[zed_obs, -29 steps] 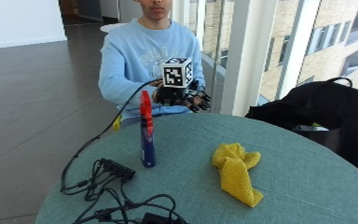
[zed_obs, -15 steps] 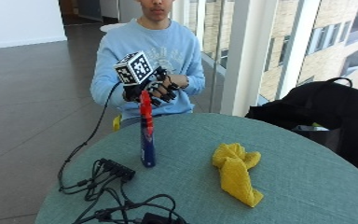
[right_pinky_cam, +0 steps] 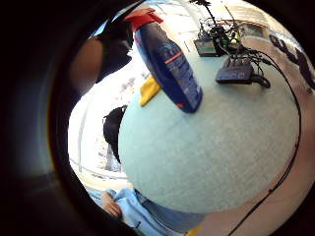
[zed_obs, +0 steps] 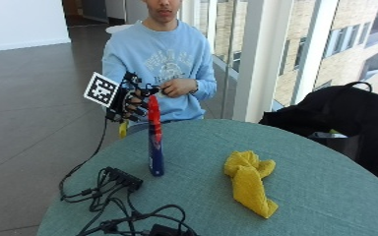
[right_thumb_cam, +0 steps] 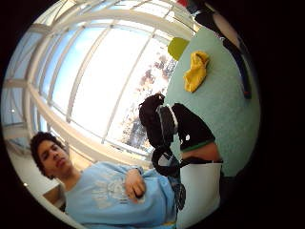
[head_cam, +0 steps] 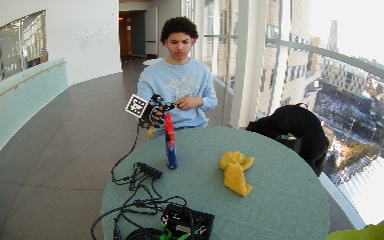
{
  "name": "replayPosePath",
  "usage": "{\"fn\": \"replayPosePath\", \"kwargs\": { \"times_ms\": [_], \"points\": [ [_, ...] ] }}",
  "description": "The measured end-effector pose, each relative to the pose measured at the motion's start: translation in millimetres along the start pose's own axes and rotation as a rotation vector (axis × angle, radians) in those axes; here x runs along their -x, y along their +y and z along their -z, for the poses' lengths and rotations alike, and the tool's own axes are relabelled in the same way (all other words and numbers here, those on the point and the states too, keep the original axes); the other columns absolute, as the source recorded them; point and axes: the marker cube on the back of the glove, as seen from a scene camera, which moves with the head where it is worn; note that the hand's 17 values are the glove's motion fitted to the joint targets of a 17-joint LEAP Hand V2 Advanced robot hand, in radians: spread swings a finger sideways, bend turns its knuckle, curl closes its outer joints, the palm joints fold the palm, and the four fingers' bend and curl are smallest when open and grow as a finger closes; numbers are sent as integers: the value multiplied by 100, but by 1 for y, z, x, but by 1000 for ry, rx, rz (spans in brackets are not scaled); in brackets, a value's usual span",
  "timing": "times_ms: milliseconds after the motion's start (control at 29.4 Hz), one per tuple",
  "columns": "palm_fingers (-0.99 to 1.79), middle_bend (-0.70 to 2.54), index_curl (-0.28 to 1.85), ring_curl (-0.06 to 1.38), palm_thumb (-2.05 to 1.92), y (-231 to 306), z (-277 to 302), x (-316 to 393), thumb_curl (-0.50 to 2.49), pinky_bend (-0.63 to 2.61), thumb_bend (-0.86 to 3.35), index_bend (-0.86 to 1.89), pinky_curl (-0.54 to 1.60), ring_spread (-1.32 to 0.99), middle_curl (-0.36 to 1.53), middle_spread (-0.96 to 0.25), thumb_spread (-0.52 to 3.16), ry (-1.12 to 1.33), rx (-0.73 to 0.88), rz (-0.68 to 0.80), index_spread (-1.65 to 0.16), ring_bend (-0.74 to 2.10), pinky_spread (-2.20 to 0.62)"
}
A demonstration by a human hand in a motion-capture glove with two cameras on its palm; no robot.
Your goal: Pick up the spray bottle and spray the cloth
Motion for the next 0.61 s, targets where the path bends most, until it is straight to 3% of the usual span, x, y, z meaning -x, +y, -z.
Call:
{"fn": "replayPosePath", "kwargs": {
  "times_ms": [341,613],
  "points": [
    [59,34,23,31,70,-33,-4,-44,35,29,-1,10,34,-1,39,-8,114,-55,-28,-169,-38,30,20],
    [59,34,22,31,72,-71,-25,-60,35,30,-2,11,35,-1,39,-7,112,-123,-9,-219,-38,29,20]
  ]
}}
